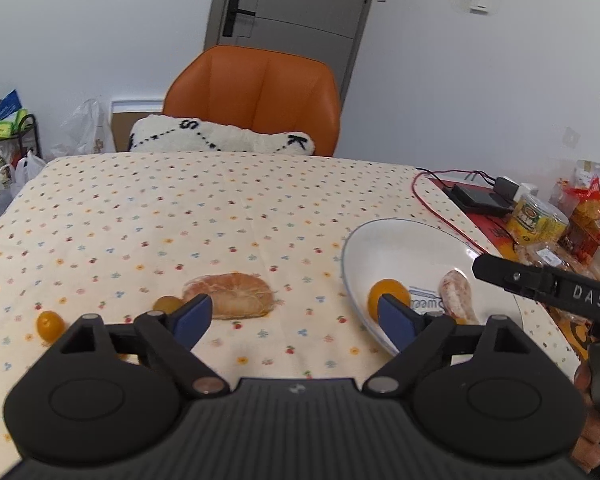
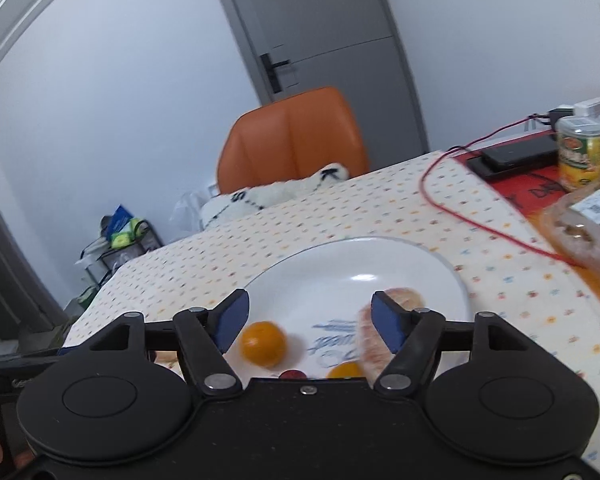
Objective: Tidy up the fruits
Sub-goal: 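Carry the pomelo segment and plum over the white plate and open both grippers, then withdraw both open grippers from the plate back toward the remaining fruit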
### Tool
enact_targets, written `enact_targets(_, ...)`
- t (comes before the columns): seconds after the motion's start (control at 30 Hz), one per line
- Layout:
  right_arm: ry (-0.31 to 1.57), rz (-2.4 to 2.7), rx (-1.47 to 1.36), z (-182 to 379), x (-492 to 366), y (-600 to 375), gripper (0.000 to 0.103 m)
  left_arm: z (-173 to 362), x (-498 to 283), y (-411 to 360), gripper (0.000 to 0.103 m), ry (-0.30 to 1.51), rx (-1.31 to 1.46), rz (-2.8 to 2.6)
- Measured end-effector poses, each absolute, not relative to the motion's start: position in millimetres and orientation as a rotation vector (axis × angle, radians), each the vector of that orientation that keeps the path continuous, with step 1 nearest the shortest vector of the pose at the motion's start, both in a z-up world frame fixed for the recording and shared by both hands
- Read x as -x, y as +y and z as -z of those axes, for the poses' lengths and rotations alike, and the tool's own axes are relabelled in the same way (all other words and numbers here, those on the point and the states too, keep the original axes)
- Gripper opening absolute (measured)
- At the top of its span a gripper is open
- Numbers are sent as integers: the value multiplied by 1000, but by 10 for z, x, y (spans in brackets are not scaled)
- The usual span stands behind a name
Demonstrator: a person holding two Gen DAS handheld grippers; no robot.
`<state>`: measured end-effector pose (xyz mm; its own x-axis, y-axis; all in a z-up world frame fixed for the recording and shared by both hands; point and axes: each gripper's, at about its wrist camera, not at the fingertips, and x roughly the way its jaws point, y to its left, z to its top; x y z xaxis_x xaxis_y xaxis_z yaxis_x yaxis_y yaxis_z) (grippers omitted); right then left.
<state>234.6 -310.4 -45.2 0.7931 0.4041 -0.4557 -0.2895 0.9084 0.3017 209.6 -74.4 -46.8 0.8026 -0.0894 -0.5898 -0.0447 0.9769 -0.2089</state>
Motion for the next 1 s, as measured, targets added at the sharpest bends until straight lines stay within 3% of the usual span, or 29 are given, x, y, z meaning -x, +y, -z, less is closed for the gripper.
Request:
enact_targets(0.3,527,-433,-178,368,-2130,-2817,86,437,-1844,-466,90,631,253,-3)
enact_targets(0.57,541,-474,-185,328,-1943,-2672,92,384,-1550,-283,91,621,257,-21)
enact_targets(1.0,560,-524,-175,303,-1748,-2421,95,420,-1256,86,91,618,306,-67)
